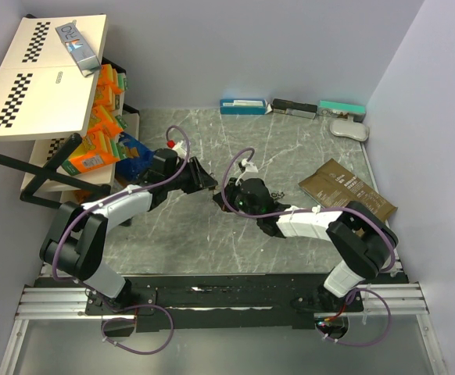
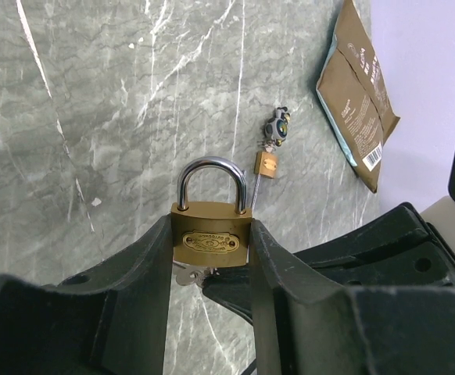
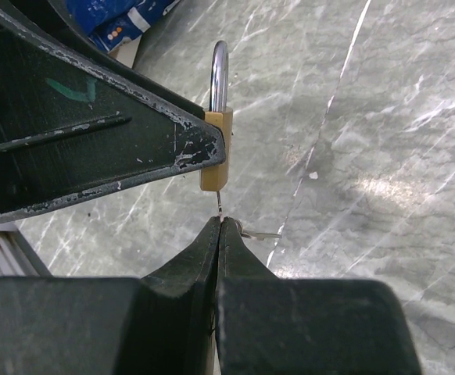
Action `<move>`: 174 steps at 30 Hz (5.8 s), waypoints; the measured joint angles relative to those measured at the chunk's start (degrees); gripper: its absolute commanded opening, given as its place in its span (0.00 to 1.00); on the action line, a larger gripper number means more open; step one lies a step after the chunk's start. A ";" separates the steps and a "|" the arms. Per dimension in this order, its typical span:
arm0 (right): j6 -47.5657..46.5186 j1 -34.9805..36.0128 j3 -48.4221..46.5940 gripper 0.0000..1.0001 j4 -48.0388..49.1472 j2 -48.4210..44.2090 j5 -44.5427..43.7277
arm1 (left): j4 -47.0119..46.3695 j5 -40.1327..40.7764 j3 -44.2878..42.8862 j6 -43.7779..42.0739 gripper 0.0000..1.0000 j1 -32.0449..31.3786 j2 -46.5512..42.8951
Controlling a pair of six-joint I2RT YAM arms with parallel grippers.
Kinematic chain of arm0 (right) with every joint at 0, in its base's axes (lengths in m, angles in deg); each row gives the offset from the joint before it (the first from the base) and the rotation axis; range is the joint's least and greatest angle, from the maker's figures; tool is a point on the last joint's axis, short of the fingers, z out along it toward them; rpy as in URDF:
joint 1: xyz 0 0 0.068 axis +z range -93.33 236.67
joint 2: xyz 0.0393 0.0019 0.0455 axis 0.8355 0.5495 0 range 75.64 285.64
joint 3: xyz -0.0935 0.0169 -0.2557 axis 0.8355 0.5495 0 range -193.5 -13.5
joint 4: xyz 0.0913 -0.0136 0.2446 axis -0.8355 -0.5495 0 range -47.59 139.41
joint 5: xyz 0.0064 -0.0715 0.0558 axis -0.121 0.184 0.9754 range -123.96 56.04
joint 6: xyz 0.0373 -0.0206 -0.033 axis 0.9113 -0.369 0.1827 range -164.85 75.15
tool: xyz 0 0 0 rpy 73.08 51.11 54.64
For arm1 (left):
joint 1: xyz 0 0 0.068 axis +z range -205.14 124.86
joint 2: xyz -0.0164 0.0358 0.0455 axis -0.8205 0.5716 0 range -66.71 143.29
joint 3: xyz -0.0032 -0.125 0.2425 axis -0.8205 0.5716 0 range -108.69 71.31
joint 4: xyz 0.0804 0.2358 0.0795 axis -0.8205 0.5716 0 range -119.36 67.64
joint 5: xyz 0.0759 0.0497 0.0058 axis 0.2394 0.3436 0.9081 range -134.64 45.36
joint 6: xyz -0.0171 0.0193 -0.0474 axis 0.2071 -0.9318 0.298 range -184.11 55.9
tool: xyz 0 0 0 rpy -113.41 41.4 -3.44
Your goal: Unlock with the key
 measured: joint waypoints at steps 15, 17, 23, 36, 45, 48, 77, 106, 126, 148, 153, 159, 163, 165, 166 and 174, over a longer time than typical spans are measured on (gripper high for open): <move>-2.75 0.17 -1.86 0.00 -1.46 0.33 -2.45 | -1.97 2.84 -0.04 -0.24 0.01 -0.90 0.17; -2.86 0.17 -1.92 0.00 -1.75 0.33 -2.67 | -2.23 2.97 -0.07 -0.28 0.01 -1.03 0.33; -2.97 0.15 -1.92 0.00 -2.03 0.33 -2.99 | -2.25 3.78 -0.17 -0.52 0.01 -1.53 0.44; -6.56 0.15 -3.02 0.00 -2.64 0.33 -4.66 | -2.78 4.94 -1.09 -1.14 0.01 -2.10 0.66; -7.45 -0.11 -3.10 0.00 -2.62 0.33 -4.70 | -3.10 5.38 -1.25 -1.57 0.01 -2.40 0.79; -6.86 -1.07 -3.10 0.00 -2.32 0.33 -3.32 | -3.63 5.55 -1.44 -1.77 0.01 -2.51 1.03; -10.84 -0.44 3.48 0.00 13.03 -0.74 -9.68 | -6.32 3.32 -2.12 -0.24 0.01 -3.21 1.53; -1.99 -5.95 10.45 0.00 18.32 -7.54 -0.72 | -11.63 2.36 -1.42 -3.13 0.01 -6.64 -0.33; 3.93 -11.45 13.66 0.00 20.70 -12.52 10.27 | -15.93 -2.67 -1.38 -6.86 0.01 -7.82 -1.75; 8.50 -14.93 17.38 0.00 24.61 -14.97 16.04 | -16.52 -3.54 -1.38 -9.07 0.01 -9.70 -2.75; 5.46 -14.12 17.27 0.00 22.53 -16.02 15.19 | -15.74 -3.28 -1.38 -8.66 0.01 -9.90 -2.75; 1.77 -12.52 17.14 0.10 18.71 -17.70 13.16 | -13.60 -3.02 -1.44 -8.24 0.01 -9.99 -2.75; -0.50 -11.98 17.14 0.39 14.14 -20.00 12.04 | -11.93 -3.58 -1.51 -7.30 0.01 -9.99 -2.75; -2.05 -11.98 17.14 0.50 10.86 -21.79 11.63 | -11.34 -4.39 -1.55 -6.49 0.01 -9.94 -2.75; -2.78 -12.07 17.22 0.53 9.79 -22.56 11.67 | -10.99 -4.81 -1.57 -6.23 0.01 -9.84 -2.78; -4.55 -13.11 20.59 0.78 8.81 -33.73 12.00 | -1.86 -10.67 -0.90 -6.21 0.01 -9.16 -2.47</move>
